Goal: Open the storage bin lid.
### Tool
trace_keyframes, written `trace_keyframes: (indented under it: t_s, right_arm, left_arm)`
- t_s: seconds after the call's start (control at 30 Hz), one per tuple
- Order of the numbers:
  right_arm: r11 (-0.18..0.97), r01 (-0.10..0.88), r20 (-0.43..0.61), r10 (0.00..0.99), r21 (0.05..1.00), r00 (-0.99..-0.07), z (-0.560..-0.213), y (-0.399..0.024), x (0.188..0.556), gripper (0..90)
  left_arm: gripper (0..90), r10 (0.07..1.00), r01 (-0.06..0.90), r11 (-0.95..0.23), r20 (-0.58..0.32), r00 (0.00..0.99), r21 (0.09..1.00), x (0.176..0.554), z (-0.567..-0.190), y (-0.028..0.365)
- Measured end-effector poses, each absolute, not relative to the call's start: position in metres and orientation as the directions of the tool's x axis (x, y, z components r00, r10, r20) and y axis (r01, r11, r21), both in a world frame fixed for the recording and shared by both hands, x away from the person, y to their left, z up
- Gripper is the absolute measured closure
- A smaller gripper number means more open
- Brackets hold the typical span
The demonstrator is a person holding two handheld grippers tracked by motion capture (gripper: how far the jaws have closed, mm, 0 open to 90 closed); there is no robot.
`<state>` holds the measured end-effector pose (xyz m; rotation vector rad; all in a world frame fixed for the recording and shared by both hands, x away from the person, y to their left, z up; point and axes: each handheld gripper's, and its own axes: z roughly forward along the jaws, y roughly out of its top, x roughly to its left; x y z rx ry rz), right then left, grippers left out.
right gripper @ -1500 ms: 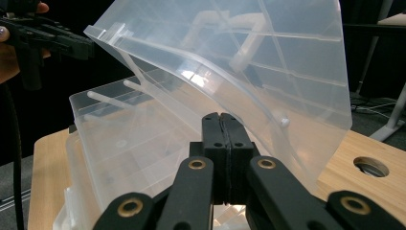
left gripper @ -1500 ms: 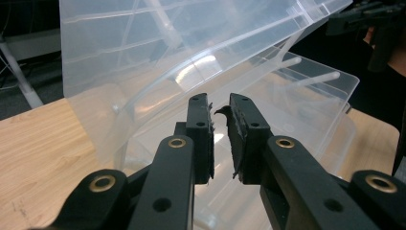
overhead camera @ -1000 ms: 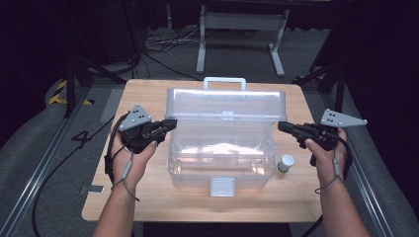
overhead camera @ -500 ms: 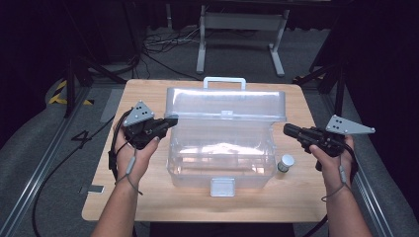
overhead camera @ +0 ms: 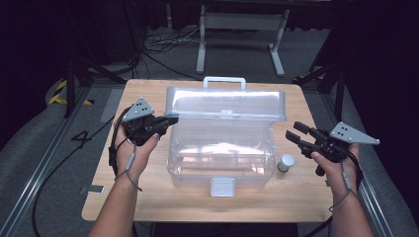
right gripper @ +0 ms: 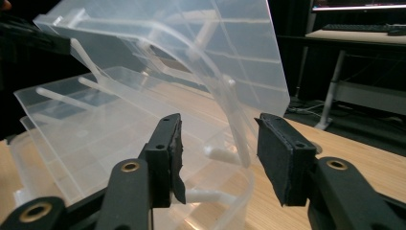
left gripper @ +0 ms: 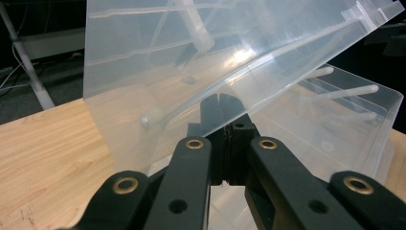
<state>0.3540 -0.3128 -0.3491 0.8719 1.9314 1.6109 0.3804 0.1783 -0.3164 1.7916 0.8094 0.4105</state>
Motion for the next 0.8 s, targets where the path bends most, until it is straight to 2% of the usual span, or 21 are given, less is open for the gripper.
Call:
trace_keyframes:
  t_s: [0.23, 0.5, 0.6, 0.8]
  right_arm:
    - [0.166, 0.189, -0.003, 0.76, 0.968, -0.65, -0.354, -0.301, 0.354, 47.4]
    - [0.169, 0.196, -0.016, 0.793, 0.966, -0.609, -0.353, -0.294, 0.359, 44.2]
    - [0.134, 0.221, 0.019, 0.817, 0.966, -0.576, -0.352, -0.292, 0.361, 43.1]
    - [0.157, 0.232, -0.001, 0.829, 0.96, -0.559, -0.348, -0.283, 0.369, 42.9]
  left_arm:
    - [89.5, 0.688, 0.331, -0.187, -0.118, 0.717, 0.925, 0.384, -0.314, 0.179]
    - [89.3, 0.684, 0.35, -0.192, -0.131, 0.717, 0.917, 0.389, -0.311, 0.18]
    - [89.1, 0.685, 0.354, -0.2, -0.128, 0.717, 0.914, 0.39, -0.309, 0.179]
    - [88.7, 0.68, 0.353, -0.197, -0.132, 0.721, 0.915, 0.391, -0.309, 0.18]
